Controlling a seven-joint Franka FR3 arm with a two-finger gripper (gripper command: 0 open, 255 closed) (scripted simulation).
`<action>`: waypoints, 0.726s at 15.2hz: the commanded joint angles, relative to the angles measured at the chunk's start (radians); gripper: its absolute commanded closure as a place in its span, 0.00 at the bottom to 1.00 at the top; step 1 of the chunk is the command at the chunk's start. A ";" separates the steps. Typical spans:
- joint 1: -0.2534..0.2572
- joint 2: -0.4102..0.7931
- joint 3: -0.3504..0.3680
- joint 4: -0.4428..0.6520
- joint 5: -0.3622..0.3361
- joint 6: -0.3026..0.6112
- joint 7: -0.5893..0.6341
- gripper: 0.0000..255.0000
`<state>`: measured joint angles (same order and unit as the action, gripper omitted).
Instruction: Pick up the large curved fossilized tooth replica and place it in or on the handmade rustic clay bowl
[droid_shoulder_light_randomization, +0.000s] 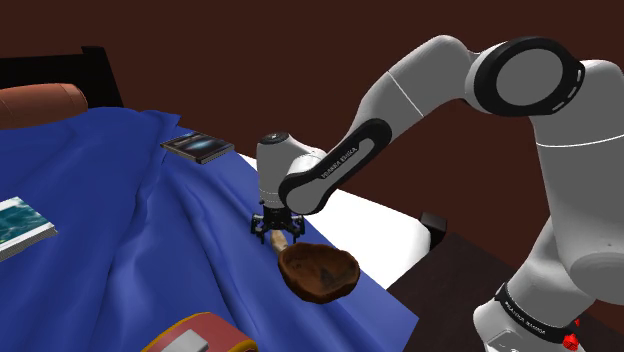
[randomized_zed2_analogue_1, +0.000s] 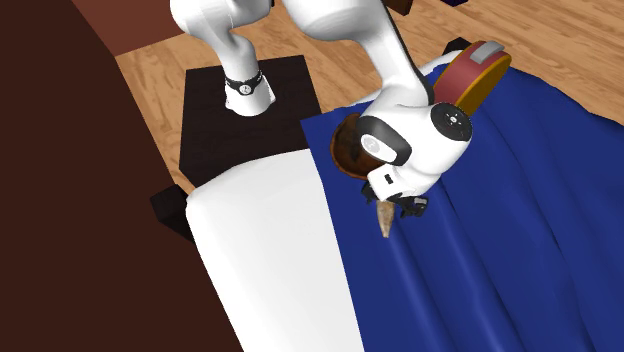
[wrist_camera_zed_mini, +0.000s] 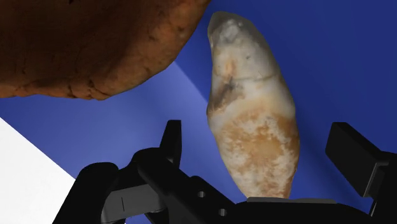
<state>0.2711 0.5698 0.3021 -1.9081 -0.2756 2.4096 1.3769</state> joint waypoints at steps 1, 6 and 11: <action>0.000 0.000 0.000 0.000 0.000 0.000 0.000 1.00; 0.000 0.000 0.000 0.000 0.000 0.000 0.000 1.00; -0.002 -0.010 0.003 -0.001 0.004 -0.009 -0.003 1.00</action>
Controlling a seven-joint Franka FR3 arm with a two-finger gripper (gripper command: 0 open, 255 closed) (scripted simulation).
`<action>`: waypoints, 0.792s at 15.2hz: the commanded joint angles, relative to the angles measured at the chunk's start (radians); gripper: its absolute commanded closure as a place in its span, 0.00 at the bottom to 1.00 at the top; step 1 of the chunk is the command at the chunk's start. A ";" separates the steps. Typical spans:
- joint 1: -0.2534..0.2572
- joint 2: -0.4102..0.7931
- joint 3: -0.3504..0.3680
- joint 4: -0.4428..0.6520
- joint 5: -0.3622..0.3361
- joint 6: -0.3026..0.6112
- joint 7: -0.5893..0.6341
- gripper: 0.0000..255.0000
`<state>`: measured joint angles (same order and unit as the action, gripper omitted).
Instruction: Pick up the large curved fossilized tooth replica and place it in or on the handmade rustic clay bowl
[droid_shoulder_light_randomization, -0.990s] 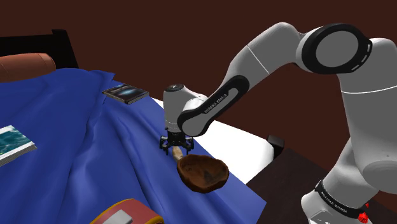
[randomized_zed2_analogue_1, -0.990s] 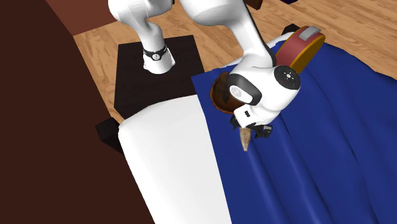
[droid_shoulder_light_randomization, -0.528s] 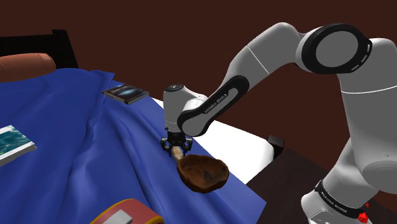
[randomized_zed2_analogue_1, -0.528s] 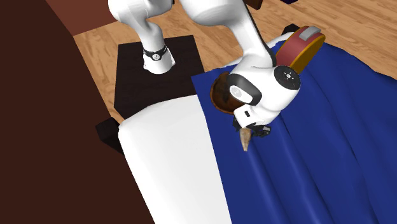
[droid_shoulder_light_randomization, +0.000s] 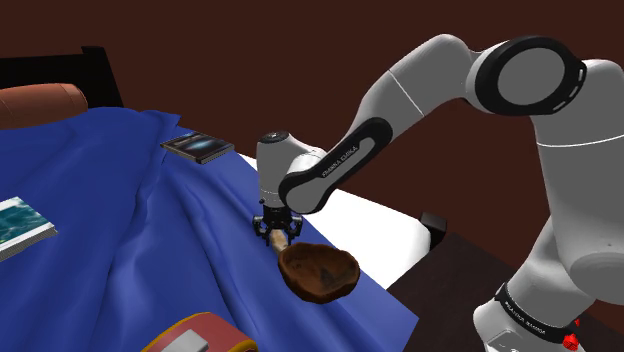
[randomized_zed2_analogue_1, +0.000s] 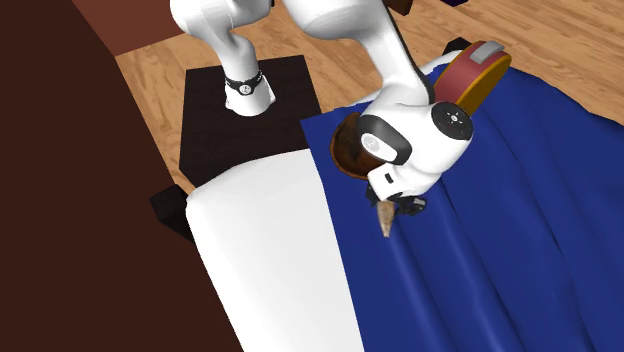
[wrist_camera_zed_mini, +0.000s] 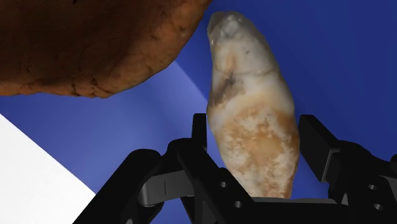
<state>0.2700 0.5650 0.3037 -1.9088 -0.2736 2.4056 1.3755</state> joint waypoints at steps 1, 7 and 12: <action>-0.004 -0.015 0.005 -0.001 0.006 -0.014 -0.004 1.00; -0.016 -0.073 0.023 0.000 0.032 -0.070 -0.022 1.00; -0.026 -0.118 0.036 0.007 0.054 -0.120 -0.036 1.00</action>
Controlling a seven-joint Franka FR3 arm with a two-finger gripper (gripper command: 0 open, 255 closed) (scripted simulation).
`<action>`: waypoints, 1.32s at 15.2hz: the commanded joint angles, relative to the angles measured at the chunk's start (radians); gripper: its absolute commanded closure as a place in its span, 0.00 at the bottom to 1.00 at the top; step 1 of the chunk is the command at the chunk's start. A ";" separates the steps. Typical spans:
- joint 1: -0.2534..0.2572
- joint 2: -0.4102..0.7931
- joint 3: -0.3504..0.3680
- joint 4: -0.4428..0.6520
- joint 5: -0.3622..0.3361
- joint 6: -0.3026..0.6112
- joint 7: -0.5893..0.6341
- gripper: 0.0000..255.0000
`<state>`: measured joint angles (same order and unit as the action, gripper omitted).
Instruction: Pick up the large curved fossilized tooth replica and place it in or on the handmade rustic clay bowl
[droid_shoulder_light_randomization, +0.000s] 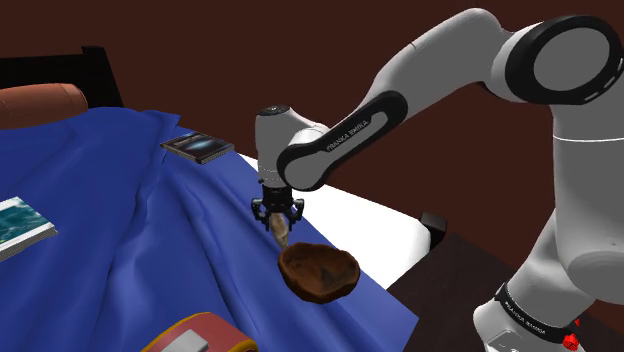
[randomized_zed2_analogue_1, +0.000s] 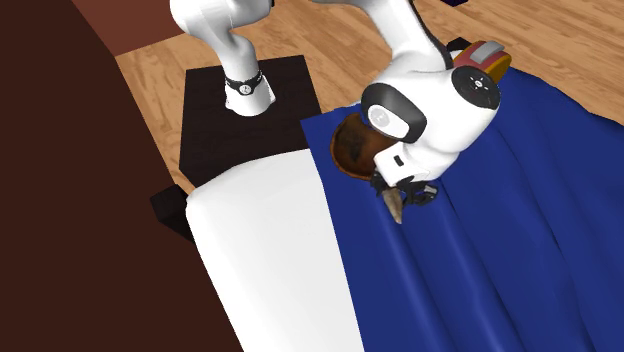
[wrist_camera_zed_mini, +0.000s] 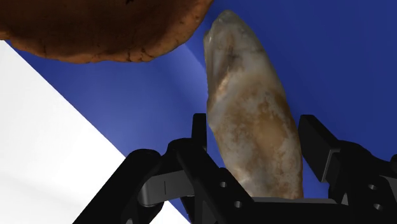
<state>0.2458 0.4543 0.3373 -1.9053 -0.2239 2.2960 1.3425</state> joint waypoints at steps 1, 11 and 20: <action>-0.003 -0.016 0.005 0.005 0.008 -0.020 -0.006 1.00; -0.017 -0.094 0.024 0.038 0.047 -0.126 -0.032 1.00; -0.024 -0.150 0.036 0.086 0.076 -0.227 -0.052 1.00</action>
<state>0.2218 0.3086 0.3720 -1.8259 -0.1500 2.0809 1.2917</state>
